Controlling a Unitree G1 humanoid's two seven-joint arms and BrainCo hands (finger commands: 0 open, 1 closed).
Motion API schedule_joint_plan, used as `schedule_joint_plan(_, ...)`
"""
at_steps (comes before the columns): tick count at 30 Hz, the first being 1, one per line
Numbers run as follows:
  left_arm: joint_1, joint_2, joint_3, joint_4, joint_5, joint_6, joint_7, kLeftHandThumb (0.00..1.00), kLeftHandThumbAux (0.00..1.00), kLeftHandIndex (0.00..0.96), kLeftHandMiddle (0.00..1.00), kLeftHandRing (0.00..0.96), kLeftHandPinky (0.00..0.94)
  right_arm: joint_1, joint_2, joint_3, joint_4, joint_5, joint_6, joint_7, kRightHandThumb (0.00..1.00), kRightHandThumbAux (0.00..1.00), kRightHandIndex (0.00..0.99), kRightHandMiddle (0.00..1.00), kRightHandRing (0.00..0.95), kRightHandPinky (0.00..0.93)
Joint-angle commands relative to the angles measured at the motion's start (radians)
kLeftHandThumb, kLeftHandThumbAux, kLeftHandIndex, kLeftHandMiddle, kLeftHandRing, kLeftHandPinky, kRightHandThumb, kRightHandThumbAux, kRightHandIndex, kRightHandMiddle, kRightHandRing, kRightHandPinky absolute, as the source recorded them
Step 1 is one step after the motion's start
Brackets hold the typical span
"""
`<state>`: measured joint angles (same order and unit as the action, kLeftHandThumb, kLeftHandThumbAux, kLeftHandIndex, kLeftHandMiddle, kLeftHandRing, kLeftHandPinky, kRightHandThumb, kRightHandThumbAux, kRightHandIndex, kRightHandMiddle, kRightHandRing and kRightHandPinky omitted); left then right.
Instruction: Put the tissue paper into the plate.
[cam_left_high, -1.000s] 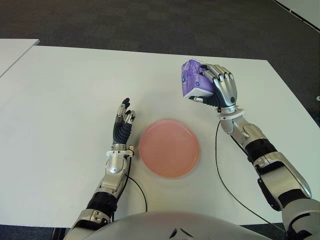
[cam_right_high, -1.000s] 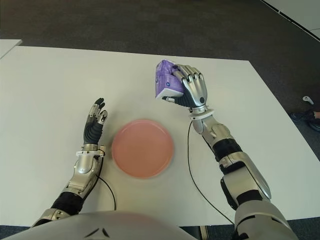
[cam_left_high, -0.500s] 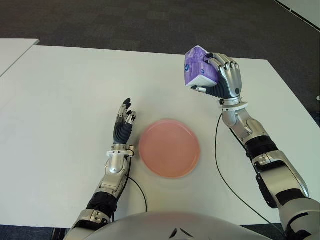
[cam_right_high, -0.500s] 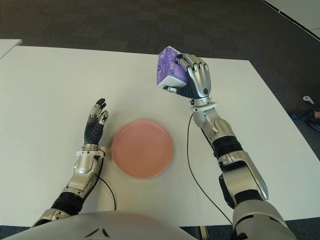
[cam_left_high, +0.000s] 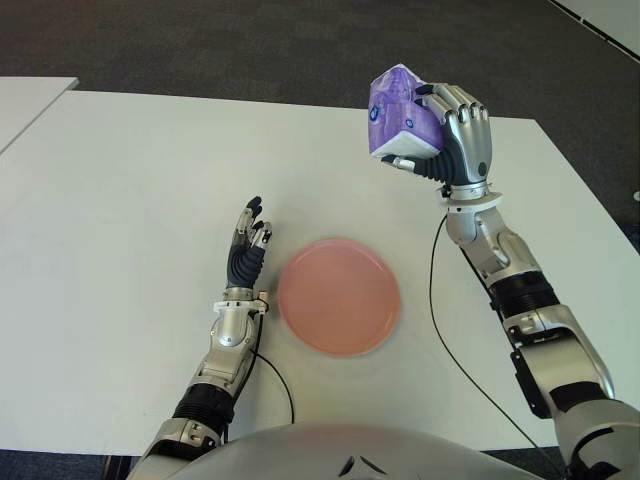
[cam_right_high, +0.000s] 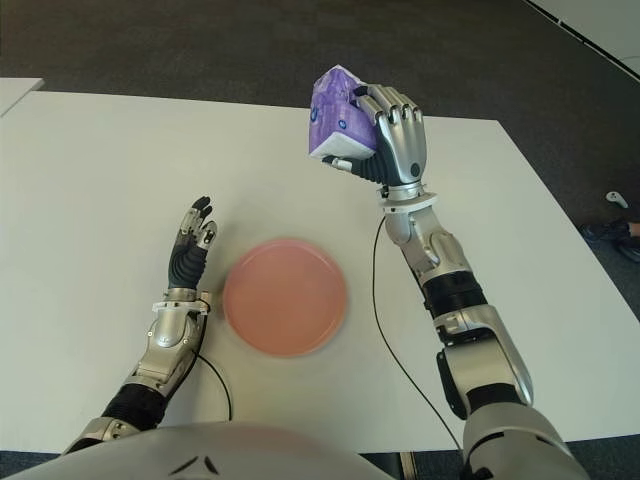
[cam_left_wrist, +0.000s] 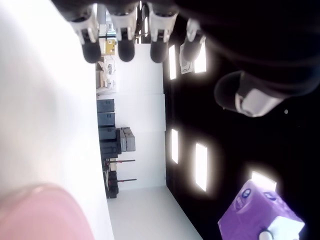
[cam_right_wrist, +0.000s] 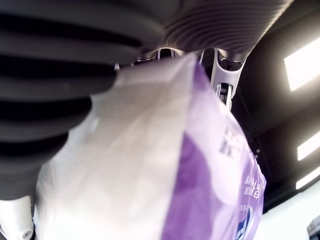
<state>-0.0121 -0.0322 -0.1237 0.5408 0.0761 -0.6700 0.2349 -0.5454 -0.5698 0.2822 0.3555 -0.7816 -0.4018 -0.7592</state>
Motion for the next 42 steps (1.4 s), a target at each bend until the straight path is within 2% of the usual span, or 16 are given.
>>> schedule_joint_plan(1, 0.183, 0.053, 0.011, 0.161, 0.042, 0.014, -0.016, 0.0, 0.361, 0.0, 0.0, 0.0, 0.0, 0.129, 0.045, 0.023, -0.131, -0.007, 0.003, 0.069, 0.856, 0.676, 0.401, 0.536, 0.859, 0.842)
schedule_joint_plan(6, 0.19, 0.053, 0.011, 0.15, 0.04, 0.021, -0.016, 0.0, 0.358, 0.0, 0.0, 0.0, 0.0, 0.252, 0.011, 0.034, -0.25, -0.006, -0.073, 0.124, 0.855, 0.676, 0.399, 0.535, 0.858, 0.84)
schedule_joint_plan(13, 0.195, 0.054, 0.009, 0.147, 0.046, 0.027, -0.012, 0.0, 0.351, 0.0, 0.0, 0.0, 0.0, 0.326, -0.047, 0.028, -0.34, -0.04, -0.147, 0.21, 0.856, 0.676, 0.4, 0.536, 0.855, 0.832)
schedule_joint_plan(16, 0.195, 0.054, 0.01, 0.147, 0.047, 0.03, -0.01, 0.0, 0.349, 0.0, 0.0, 0.0, 0.0, 0.397, -0.109, 0.033, -0.366, -0.051, -0.21, 0.249, 0.856, 0.676, 0.4, 0.536, 0.851, 0.833)
schedule_joint_plan(18, 0.195, 0.054, 0.01, 0.146, 0.047, 0.03, -0.011, 0.0, 0.348, 0.0, 0.0, 0.0, 0.0, 0.427, -0.125, 0.034, -0.376, -0.058, -0.229, 0.26, 0.856, 0.676, 0.401, 0.537, 0.848, 0.833)
schedule_joint_plan(21, 0.196, 0.055, 0.011, 0.146, 0.045, 0.029, -0.012, 0.0, 0.346, 0.0, 0.0, 0.0, 0.0, 0.46, -0.15, 0.031, -0.428, -0.018, -0.253, 0.339, 0.856, 0.675, 0.402, 0.538, 0.844, 0.834)
schedule_joint_plan(25, 0.192, 0.056, 0.011, 0.15, 0.051, 0.018, -0.006, 0.0, 0.342, 0.0, 0.0, 0.0, 0.0, 0.453, -0.162, 0.055, -0.373, 0.022, -0.317, 0.402, 0.857, 0.674, 0.405, 0.54, 0.847, 0.844)
schedule_joint_plan(30, 0.182, 0.055, 0.008, 0.161, 0.05, 0.0, -0.01, 0.0, 0.341, 0.0, 0.0, 0.0, 0.0, 0.437, -0.172, 0.064, -0.368, 0.049, -0.364, 0.493, 0.858, 0.673, 0.409, 0.544, 0.858, 0.851)
schedule_joint_plan(37, 0.192, 0.049, 0.007, 0.149, 0.036, 0.001, -0.026, 0.0, 0.362, 0.0, 0.0, 0.0, 0.0, 0.445, -0.177, 0.04, -0.365, 0.072, -0.378, 0.578, 0.859, 0.672, 0.413, 0.546, 0.868, 0.849)
schedule_joint_plan(42, 0.191, 0.056, 0.005, 0.147, 0.054, 0.01, -0.009, 0.0, 0.366, 0.0, 0.0, 0.0, 0.0, 0.443, -0.164, 0.033, -0.348, 0.038, -0.383, 0.582, 0.859, 0.672, 0.415, 0.546, 0.872, 0.853)
